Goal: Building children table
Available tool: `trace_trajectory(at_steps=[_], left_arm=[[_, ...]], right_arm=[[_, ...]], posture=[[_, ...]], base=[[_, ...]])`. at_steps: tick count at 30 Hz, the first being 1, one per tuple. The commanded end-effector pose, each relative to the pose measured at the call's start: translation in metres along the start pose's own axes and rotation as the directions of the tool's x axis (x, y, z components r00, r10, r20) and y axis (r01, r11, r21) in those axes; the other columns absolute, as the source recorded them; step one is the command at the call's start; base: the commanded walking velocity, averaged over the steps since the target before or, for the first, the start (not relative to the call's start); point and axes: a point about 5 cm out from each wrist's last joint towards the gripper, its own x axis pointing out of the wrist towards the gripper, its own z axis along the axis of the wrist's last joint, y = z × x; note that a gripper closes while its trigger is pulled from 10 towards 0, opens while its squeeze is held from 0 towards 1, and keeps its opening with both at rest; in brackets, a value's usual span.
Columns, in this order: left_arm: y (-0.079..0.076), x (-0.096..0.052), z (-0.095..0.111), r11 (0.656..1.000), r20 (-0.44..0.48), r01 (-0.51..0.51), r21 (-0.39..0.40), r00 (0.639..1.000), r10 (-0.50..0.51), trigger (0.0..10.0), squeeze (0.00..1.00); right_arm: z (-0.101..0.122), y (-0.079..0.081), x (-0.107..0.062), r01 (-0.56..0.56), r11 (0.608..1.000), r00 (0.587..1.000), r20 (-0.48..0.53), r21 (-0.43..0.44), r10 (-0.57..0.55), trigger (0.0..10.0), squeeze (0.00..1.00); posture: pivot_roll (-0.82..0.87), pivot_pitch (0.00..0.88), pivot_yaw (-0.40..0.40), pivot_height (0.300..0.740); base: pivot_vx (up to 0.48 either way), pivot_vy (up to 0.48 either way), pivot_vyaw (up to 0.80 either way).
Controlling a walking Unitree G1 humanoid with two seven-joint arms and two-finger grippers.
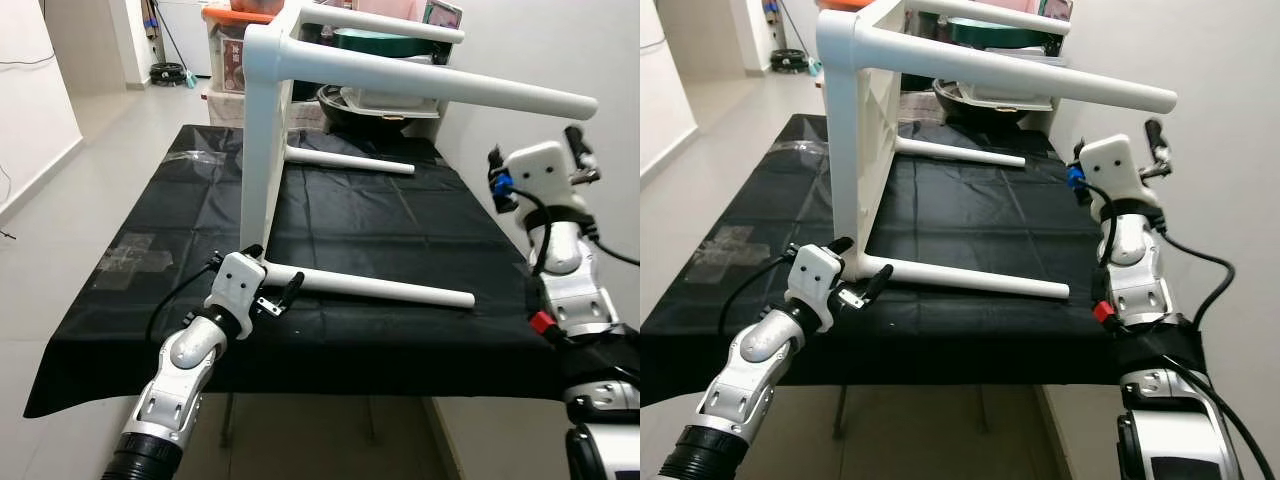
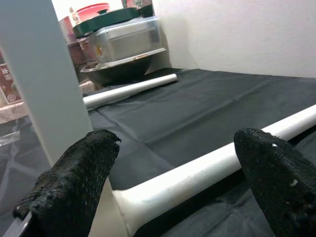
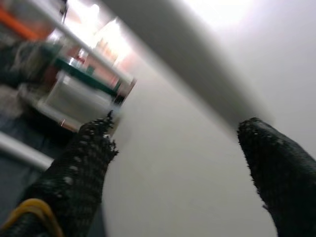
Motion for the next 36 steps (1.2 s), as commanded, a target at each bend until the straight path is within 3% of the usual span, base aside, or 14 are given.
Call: trace_trajectory(at_steps=[1,4,6,8,9,10,12,13,14,19,36], left_arm=[[-0.005,-0.002,-0.003,1.0,-0.017,0.004,-0.01,1.0,-0.004,10.0,0.0],[-0.005,-0.003,-0.003,1.0,-0.02,0.0,-0.013,1.0,-0.001,10.0,0.0],[-0.006,-0.004,-0.003,1.0,-0.022,-0.018,-0.026,1.0,0.017,10.0,0.0],[-0.006,-0.004,-0.003,1.0,-0.022,-0.018,-0.026,1.0,0.017,10.0,0.0],[-0.006,-0.005,-0.002,0.999,-0.02,-0.028,-0.033,0.999,0.027,10.0,0.0],[-0.006,-0.007,-0.002,0.998,-0.018,-0.057,-0.042,0.998,0.056,10.0,0.0],[-0.006,-0.007,-0.002,0.998,-0.018,-0.057,-0.042,0.998,0.056,10.0,0.0],[-0.006,-0.009,-0.002,0.995,-0.021,-0.083,-0.048,0.996,0.082,10.0,0.0],[-0.005,-0.012,-0.003,0.993,-0.025,-0.111,-0.047,0.994,0.11,10.0,0.0],[-0.01,-0.018,-0.005,0.99,-0.039,-0.134,-0.043,0.99,0.133,10.0,0.0],[-0.016,-0.016,-0.004,0.992,-0.05,-0.113,-0.051,0.993,0.111,10.0,0.0]], right_arm=[[-0.004,-0.001,-0.006,0.006,1.0,1.0,-0.003,-0.024,-0.006,10.0,1.0],[-0.009,0.003,-0.013,-0.004,1.0,0.999,-0.035,-0.007,0.004,10.0,1.0],[-0.032,0.021,-0.037,-0.034,0.992,0.98,-0.189,0.122,0.056,10.0,1.0],[-0.032,0.021,-0.037,-0.034,0.992,0.98,-0.189,0.122,0.056,10.0,1.0],[-0.043,0.031,-0.05,-0.035,0.977,0.958,-0.273,0.208,0.093,10.0,1.0],[-0.052,0.046,-0.067,-0.016,0.955,0.928,-0.352,0.297,0.125,10.0,0.72],[-0.052,0.046,-0.067,-0.016,0.955,0.928,-0.352,0.297,0.125,10.0,0.72],[-0.057,0.056,-0.08,0.005,0.933,0.903,-0.404,0.359,0.15,10.0,0.4],[-0.06,0.064,-0.09,0.023,0.914,0.881,-0.44,0.405,0.173,10.0,0.0],[-0.06,0.074,-0.101,0.057,0.896,0.858,-0.481,0.441,0.182,10.0,0.0],[-0.05,0.064,-0.092,0.099,0.901,0.865,-0.484,0.423,0.132,10.0,0.0]], posture=[[0.1,0.0,-0.099,0.74],[0.1,0.0,-0.1,0.74],[0.1,0.0,-0.101,0.74],[0.1,0.0,-0.101,0.74],[0.1,0.0,-0.101,0.74],[0.11,0.0,-0.106,0.74],[0.11,0.0,-0.106,0.74],[0.11,0.0,-0.106,0.74],[0.11,0.0,-0.107,0.74],[0.12,0.0,-0.108,0.74],[0.12,0.0,-0.11,0.74]], base=[[0.0,0.0,0.0],[0.0,0.0,0.0],[0.0,0.0,0.0],[0.0,0.0,0.0],[0.0,0.0,0.0],[0.0,0.0,0.0],[0.0,0.0,0.0],[0.0,0.0,0.0],[0.0,0.0,0.0],[0.0,0.0,0.0],[0.0,-0.284,0.0]])
